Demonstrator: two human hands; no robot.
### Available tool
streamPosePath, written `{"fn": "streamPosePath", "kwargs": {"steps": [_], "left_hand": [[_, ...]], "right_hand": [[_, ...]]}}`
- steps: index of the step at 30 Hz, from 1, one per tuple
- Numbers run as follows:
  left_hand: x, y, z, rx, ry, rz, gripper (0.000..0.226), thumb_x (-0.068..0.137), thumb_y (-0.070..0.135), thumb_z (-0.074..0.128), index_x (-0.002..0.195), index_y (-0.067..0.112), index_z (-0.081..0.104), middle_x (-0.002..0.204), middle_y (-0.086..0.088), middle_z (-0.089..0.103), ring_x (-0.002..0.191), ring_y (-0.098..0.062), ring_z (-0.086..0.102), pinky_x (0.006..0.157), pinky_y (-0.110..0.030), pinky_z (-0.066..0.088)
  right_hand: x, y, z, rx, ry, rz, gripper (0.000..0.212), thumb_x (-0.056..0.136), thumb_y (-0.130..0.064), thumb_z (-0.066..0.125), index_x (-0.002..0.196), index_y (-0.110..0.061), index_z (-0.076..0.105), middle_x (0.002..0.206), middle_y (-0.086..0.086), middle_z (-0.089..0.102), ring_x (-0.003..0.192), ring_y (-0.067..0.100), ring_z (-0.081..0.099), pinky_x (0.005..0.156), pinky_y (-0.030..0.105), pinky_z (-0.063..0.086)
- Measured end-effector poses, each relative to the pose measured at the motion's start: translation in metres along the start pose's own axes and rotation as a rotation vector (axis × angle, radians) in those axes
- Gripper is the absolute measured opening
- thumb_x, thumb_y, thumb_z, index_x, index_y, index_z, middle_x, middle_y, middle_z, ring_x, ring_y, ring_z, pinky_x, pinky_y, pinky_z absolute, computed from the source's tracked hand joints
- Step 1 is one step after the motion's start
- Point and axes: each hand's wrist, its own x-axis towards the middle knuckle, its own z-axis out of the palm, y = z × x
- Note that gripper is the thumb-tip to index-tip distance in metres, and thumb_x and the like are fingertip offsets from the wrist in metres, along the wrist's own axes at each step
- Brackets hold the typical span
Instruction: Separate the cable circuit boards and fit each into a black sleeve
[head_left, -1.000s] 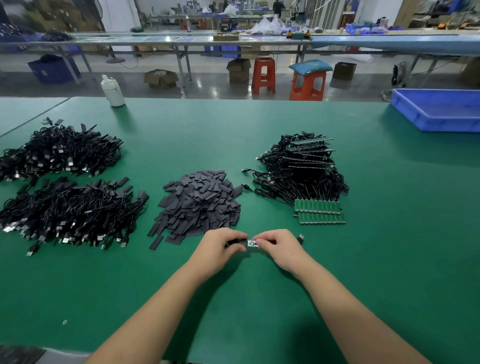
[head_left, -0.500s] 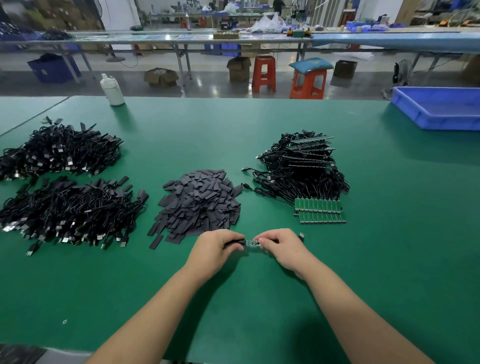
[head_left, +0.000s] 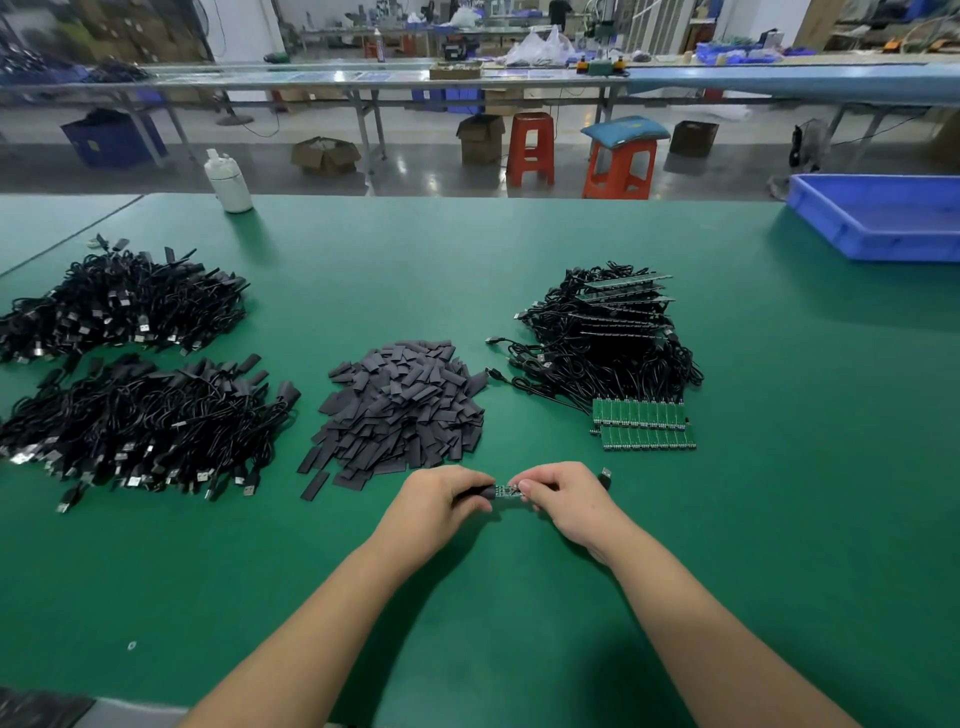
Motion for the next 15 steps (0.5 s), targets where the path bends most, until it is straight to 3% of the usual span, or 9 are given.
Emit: {"fn": "streamPosePath", "kwargs": {"steps": [3, 8, 15], "left_hand": [[0.0, -0.0011, 0.0005, 0.04, 0.0, -0.016, 0.022, 0.084, 0.029, 0.075, 0.105, 0.024, 0.074, 0.094, 0.013, 0.072, 0.082, 0.001, 0.06, 0.078, -0.009, 0.043], [0.0007, -0.0009, 0.0025, 0.078, 0.012, -0.018, 0.018, 0.086, 0.032, 0.073, 0.101, 0.022, 0.072, 0.087, 0.009, 0.071, 0.078, -0.007, 0.06, 0.075, -0.026, 0.049], [-0.0011, -0.0032, 0.0049, 0.146, 0.0, 0.026, 0.019, 0.089, 0.032, 0.069, 0.106, 0.022, 0.072, 0.094, 0.007, 0.07, 0.086, -0.013, 0.062, 0.078, -0.027, 0.048]], "right_hand": [[0.0, -0.0004, 0.0006, -0.01, 0.0, -0.004, 0.016, 0.098, -0.024, 0.06, 0.1, -0.028, 0.076, 0.072, -0.007, 0.066, 0.066, 0.005, 0.054, 0.066, 0.021, 0.044], [0.0017, -0.0014, 0.0012, -0.025, -0.013, -0.014, 0.016, 0.098, -0.024, 0.06, 0.101, -0.027, 0.076, 0.07, -0.007, 0.064, 0.061, 0.006, 0.051, 0.062, 0.022, 0.043], [0.0028, -0.0016, 0.0015, -0.126, -0.056, -0.032, 0.017, 0.098, -0.022, 0.06, 0.103, -0.025, 0.076, 0.066, -0.017, 0.063, 0.057, -0.005, 0.049, 0.059, 0.015, 0.038]]}}
